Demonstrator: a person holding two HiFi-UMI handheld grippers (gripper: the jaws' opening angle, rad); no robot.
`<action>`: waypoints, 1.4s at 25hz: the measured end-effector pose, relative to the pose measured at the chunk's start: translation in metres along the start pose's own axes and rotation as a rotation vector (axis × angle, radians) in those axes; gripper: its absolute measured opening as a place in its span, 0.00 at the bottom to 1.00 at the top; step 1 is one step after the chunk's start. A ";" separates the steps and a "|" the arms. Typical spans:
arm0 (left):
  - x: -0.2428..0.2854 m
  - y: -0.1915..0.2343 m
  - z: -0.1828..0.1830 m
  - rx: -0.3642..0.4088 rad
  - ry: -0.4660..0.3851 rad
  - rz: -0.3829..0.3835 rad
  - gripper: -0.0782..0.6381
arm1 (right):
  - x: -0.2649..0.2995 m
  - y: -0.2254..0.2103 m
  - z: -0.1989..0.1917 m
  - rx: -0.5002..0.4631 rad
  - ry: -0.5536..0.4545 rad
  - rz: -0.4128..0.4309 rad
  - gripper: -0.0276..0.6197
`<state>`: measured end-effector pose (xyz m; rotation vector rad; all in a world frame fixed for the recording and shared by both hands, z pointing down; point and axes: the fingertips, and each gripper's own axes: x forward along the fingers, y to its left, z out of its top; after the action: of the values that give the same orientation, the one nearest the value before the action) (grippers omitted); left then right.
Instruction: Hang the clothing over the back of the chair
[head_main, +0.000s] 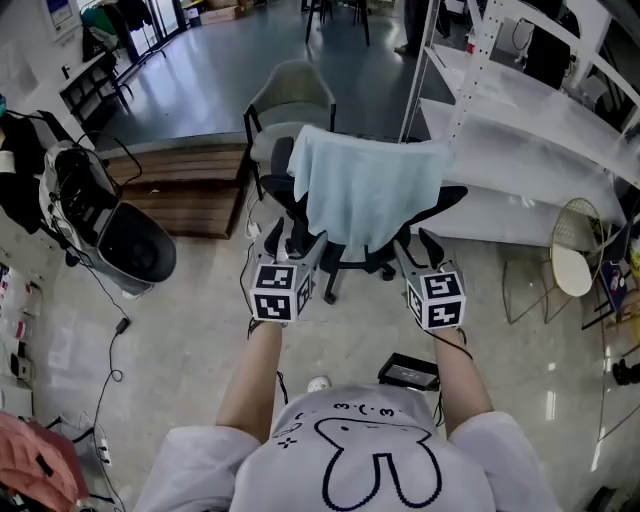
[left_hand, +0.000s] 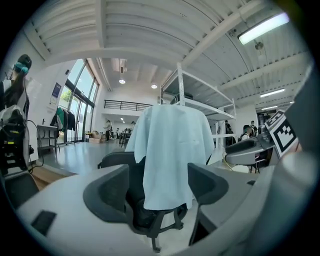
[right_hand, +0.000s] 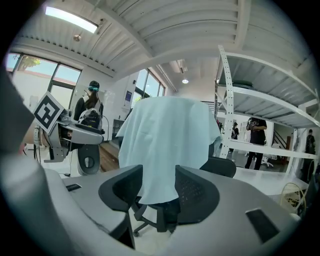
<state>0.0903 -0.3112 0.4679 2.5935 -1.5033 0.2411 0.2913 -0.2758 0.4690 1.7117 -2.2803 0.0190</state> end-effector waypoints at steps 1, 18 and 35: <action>-0.003 -0.003 0.004 0.005 -0.015 -0.001 0.62 | -0.003 0.003 0.004 -0.001 -0.014 -0.004 0.34; -0.031 -0.065 0.025 0.088 -0.143 -0.090 0.49 | -0.050 0.048 0.049 0.024 -0.203 0.043 0.03; -0.064 -0.090 0.050 0.231 -0.267 -0.091 0.13 | -0.072 0.081 0.071 -0.018 -0.277 0.092 0.03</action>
<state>0.1410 -0.2219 0.4026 2.9698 -1.5105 0.0622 0.2172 -0.1971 0.3972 1.6897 -2.5451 -0.2329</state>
